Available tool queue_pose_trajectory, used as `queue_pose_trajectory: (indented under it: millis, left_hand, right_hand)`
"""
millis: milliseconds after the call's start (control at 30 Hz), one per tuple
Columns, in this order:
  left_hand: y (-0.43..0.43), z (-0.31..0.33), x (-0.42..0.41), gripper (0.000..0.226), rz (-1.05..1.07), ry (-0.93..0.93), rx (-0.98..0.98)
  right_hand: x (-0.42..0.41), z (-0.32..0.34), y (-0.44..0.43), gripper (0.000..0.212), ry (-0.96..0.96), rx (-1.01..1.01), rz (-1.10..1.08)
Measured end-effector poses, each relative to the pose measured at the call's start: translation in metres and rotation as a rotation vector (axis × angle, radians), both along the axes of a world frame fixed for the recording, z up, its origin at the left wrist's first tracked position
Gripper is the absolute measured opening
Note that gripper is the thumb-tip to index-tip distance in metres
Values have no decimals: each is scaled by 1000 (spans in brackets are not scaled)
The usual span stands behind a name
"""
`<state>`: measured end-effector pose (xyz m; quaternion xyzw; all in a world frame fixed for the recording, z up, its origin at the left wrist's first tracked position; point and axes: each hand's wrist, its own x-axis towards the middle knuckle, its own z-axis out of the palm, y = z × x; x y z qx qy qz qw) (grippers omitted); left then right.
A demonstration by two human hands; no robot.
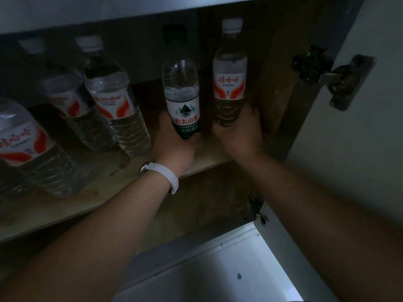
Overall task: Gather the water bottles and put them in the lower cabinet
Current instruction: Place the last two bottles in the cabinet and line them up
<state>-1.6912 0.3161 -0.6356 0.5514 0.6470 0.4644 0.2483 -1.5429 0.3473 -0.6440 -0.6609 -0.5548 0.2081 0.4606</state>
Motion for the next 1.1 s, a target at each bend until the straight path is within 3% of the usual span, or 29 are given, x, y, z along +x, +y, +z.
queue_pose_trajectory:
  millis: [400, 833, 933, 1033, 1100]
  left_hand:
    - [52, -1, 15, 79, -56, 58, -5]
    - [57, 6, 19, 74, -47, 159, -82]
    - [46, 15, 16, 70, -54, 188, -49]
    - [16, 18, 8, 65, -78, 74, 23]
    - [-12, 18, 0, 64, -93, 43, 48]
  right_hand:
    - [4, -4, 62, 86, -1, 25, 88]
    - [12, 9, 61, 63, -65, -41, 181]
    - [11, 18, 46, 53, 22, -76, 233]
    - [14, 26, 18, 30, 175, -26, 212]
    - [12, 27, 0, 26, 278, 65, 136]
